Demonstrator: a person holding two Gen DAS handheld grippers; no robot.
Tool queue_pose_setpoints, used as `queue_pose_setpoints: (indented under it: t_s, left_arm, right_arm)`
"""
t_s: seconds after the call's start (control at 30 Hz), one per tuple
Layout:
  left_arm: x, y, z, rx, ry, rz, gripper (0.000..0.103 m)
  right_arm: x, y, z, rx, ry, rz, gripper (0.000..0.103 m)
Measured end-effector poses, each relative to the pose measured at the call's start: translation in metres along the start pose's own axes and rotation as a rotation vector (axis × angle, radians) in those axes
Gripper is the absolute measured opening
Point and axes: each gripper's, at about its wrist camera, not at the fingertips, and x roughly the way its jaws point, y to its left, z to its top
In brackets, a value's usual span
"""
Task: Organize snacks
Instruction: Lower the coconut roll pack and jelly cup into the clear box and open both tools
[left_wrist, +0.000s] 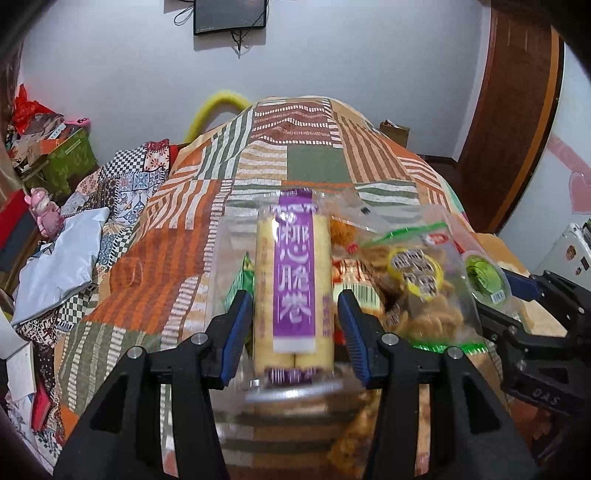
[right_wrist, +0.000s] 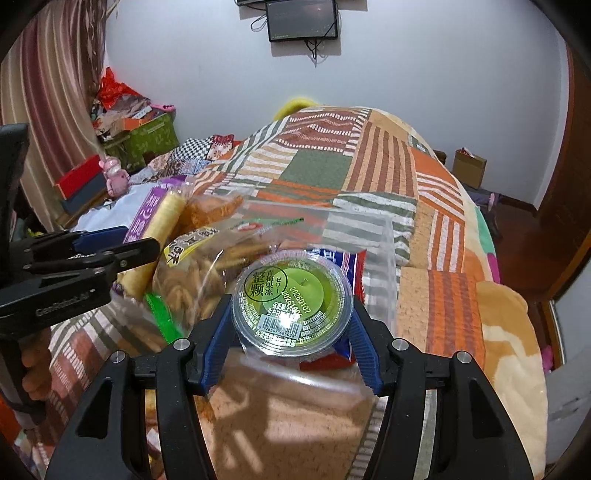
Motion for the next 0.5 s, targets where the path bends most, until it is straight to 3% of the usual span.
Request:
queue_pose_setpoints:
  t_s: [0.1, 0.17, 0.4, 0.5]
  left_arm:
    - [-0.010, 0.000, -0.008, 0.008, 0.003, -0.005, 0.050]
    - [-0.018, -0.001, -0.014, 0.015, 0.003, -0.009, 0.050]
    - [-0.052, 0.000, -0.036, 0.040, -0.016, -0.009, 0.061]
    - [-0.068, 0.001, -0.049, 0.038, -0.025, -0.018, 0.070]
  right_arm:
    - [-0.003, -0.001, -0.004, 0.012, 0.010, 0.007, 0.057]
    - [-0.008, -0.002, -0.007, 0.023, 0.000, 0.002, 0.066]
    - [-0.037, 0.005, -0.013, 0.042, -0.036, 0.017, 0.070]
    - [-0.048, 0.014, -0.020, 0.042, -0.043, 0.032, 0.074]
